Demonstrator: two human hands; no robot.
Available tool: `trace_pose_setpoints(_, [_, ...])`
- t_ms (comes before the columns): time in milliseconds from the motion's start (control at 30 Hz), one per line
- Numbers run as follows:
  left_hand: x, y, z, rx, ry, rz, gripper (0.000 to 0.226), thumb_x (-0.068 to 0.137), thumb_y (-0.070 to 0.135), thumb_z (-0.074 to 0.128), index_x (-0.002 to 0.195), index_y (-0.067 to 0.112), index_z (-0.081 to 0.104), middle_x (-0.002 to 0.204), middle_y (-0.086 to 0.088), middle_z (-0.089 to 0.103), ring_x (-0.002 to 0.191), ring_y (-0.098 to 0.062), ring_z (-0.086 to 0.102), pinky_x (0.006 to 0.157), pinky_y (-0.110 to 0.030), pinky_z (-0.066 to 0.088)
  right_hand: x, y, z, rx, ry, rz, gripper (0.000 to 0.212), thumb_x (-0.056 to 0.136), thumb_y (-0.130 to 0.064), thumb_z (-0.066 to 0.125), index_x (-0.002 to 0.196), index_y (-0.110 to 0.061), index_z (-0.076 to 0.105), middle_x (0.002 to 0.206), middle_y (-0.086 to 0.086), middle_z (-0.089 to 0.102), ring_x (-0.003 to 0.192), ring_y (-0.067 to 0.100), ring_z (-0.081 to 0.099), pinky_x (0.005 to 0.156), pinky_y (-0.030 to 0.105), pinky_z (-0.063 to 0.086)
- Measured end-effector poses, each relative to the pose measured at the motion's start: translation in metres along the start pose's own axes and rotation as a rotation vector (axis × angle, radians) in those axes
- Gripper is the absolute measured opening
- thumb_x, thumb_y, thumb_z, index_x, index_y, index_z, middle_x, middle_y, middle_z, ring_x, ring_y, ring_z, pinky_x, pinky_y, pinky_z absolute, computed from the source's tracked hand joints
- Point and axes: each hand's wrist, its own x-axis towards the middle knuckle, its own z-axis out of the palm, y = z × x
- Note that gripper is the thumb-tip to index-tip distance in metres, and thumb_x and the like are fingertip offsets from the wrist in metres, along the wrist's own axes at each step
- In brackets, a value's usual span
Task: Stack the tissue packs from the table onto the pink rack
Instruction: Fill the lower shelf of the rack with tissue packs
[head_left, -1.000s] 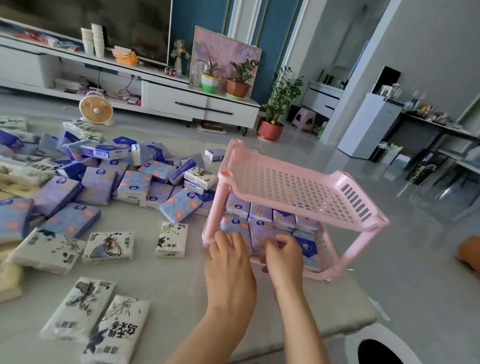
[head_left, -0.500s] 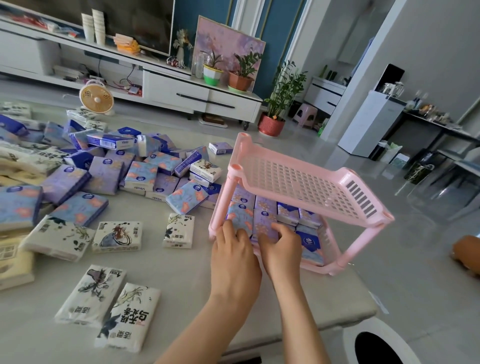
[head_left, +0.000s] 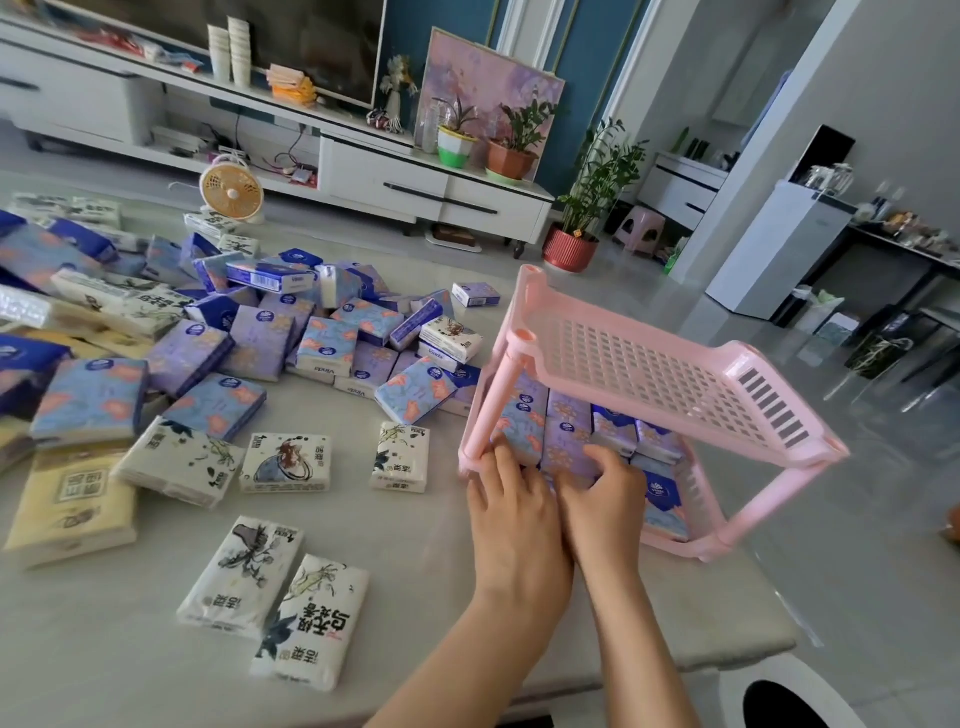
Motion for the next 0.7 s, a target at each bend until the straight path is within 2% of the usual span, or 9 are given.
trace_pose_setpoints(100, [-0.007, 0.004, -0.024, -0.039, 0.029, 0.045, 0.015, 0.060, 0.030, 0.065, 0.069, 0.018, 0.070, 0.082, -0.009, 0.067, 0.084, -0.027, 0.063, 0.058, -0.025, 0.051, -0.006, -0.017, -0.006, 0.115, 0.179, -0.070, 0.020, 0.077, -0.002, 0.058, 0.095, -0.007, 0.066, 0.099, 0.015, 0.064, 0.094, 0.030, 0.057, 0.082, 0.033, 0.042])
trace_pose_setpoints(133, [-0.007, 0.004, -0.031, -0.038, 0.064, 0.056, 0.017, 0.052, 0.026, 0.076, 0.065, 0.019, 0.067, 0.075, -0.005, 0.065, 0.074, -0.024, 0.065, 0.050, -0.021, 0.045, -0.011, -0.027, -0.009, 0.203, 0.223, -0.104, 0.016, 0.075, -0.004, 0.055, 0.086, -0.009, 0.065, 0.091, 0.011, 0.065, 0.086, 0.029, 0.058, 0.079, 0.035, 0.045])
trace_pose_setpoints(233, [-0.017, -0.012, -0.064, -0.133, 0.075, 0.071, 0.016, 0.066, 0.015, 0.072, 0.080, 0.015, 0.064, 0.082, -0.004, 0.064, 0.074, -0.024, 0.065, 0.041, -0.019, 0.016, -0.031, -0.056, -0.016, 0.408, 0.222, -0.267, 0.011, 0.068, -0.012, 0.050, 0.071, -0.019, 0.058, 0.073, 0.003, 0.061, 0.064, 0.018, 0.053, 0.064, 0.021, 0.043])
trace_pose_setpoints(300, [-0.030, -0.032, -0.080, -0.249, 0.106, 0.112, 0.017, 0.079, 0.012, 0.055, 0.095, 0.015, 0.061, 0.093, -0.004, 0.062, 0.085, -0.027, 0.060, 0.045, -0.019, 0.017, -0.049, -0.072, -0.014, 0.455, 0.116, -0.405, 0.009, 0.070, -0.017, 0.050, 0.067, -0.024, 0.054, 0.069, -0.002, 0.056, 0.057, 0.013, 0.047, 0.056, 0.014, 0.037])
trace_pose_setpoints(367, [-0.045, -0.070, -0.089, -0.359, 0.150, 0.146, 0.026, 0.078, 0.016, 0.043, 0.098, 0.016, 0.061, 0.095, -0.001, 0.061, 0.091, -0.020, 0.055, 0.058, -0.021, 0.034, -0.067, -0.084, -0.003, 0.421, -0.031, -0.552, 0.010, 0.073, -0.014, 0.051, 0.067, -0.022, 0.054, 0.069, -0.008, 0.051, 0.057, 0.006, 0.045, 0.054, 0.011, 0.035])
trace_pose_setpoints(433, [-0.055, -0.117, -0.103, -0.363, 0.255, 0.115, 0.028, 0.075, 0.013, 0.047, 0.096, 0.016, 0.065, 0.093, 0.003, 0.065, 0.093, -0.011, 0.052, 0.074, -0.013, 0.034, -0.082, -0.094, 0.016, 0.323, -0.169, -0.687, 0.011, 0.076, -0.015, 0.047, 0.070, -0.016, 0.056, 0.071, -0.008, 0.050, 0.057, 0.001, 0.042, 0.053, 0.013, 0.035])
trace_pose_setpoints(500, [-0.057, -0.166, -0.120, -0.227, 0.346, 0.024, 0.025, 0.080, 0.007, 0.053, 0.101, 0.014, 0.066, 0.099, 0.003, 0.066, 0.098, -0.012, 0.054, 0.076, -0.011, 0.031, -0.092, -0.101, 0.036, 0.226, -0.267, -0.768, 0.018, 0.078, -0.018, 0.041, 0.073, -0.014, 0.059, 0.075, -0.006, 0.053, 0.057, 0.005, 0.043, 0.050, 0.019, 0.037])
trace_pose_setpoints(600, [-0.050, -0.224, -0.153, -0.090, 0.341, -0.173, 0.030, 0.087, 0.010, 0.055, 0.117, 0.014, 0.059, 0.119, -0.002, 0.058, 0.113, -0.021, 0.049, 0.081, -0.021, 0.031, -0.098, -0.111, 0.059, 0.129, -0.403, -0.748, 0.018, 0.084, -0.018, 0.043, 0.080, -0.016, 0.060, 0.082, -0.006, 0.056, 0.057, 0.009, 0.051, 0.052, 0.028, 0.044])
trace_pose_setpoints(700, [-0.040, -0.263, -0.175, 0.003, 0.301, -0.347, 0.044, 0.090, 0.024, 0.056, 0.132, 0.019, 0.046, 0.136, -0.002, 0.046, 0.123, -0.021, 0.041, 0.097, -0.033, 0.036, -0.098, -0.126, 0.079, 0.133, -0.516, -0.672, 0.015, 0.092, -0.015, 0.045, 0.093, -0.016, 0.060, 0.095, -0.005, 0.053, 0.072, 0.014, 0.056, 0.066, 0.033, 0.046])
